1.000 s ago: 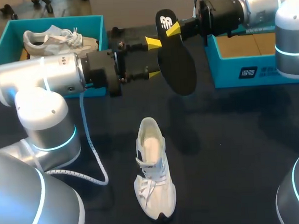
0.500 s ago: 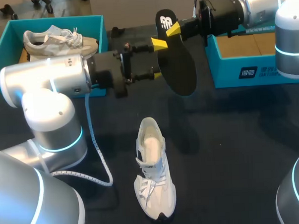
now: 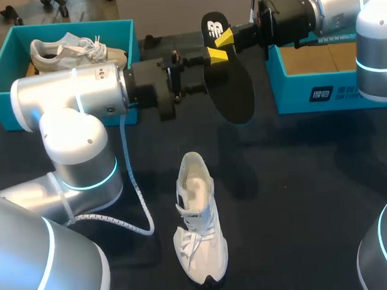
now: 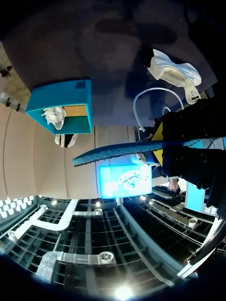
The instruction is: Take the shoe out of the shoebox, open the shoe tongue, remove and reinsert the insole, then place the shoe into the shoebox
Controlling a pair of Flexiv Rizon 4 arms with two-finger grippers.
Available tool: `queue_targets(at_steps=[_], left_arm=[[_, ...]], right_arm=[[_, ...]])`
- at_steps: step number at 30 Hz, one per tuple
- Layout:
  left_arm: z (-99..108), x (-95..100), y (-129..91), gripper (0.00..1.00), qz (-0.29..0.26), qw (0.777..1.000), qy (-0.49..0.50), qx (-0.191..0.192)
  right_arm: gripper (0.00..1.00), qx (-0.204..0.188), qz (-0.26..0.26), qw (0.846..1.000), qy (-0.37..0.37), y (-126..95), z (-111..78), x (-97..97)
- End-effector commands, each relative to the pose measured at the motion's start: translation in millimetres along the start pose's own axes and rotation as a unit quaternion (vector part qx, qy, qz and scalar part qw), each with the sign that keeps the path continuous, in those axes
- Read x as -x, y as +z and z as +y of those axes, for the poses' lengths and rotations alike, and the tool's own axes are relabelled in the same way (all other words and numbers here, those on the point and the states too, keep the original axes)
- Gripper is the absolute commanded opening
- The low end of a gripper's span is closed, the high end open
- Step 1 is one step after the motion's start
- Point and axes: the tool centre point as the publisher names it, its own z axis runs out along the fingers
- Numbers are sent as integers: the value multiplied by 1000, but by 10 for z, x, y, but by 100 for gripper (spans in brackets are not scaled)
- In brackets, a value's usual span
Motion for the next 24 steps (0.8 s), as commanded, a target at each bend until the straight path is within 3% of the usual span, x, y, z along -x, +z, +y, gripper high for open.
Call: queue_targets(at_steps=[1, 6, 11, 24], left_arm=[[-22, 21, -43, 52, 2, 1000, 1, 2], [-8, 73, -78, 43, 0, 1000, 5, 9], [-3, 120, -87, 42, -7, 1000, 7, 11], [21, 53, -36, 25, 8, 1000, 7, 14]], right_arm=[[0, 0, -2, 1000, 1, 2, -2, -6], [0, 0, -2, 1000, 1, 2, -2, -6], [0, 0, -2, 1000, 1, 2, -2, -6], [0, 0, -2, 1000, 1, 2, -2, -6]])
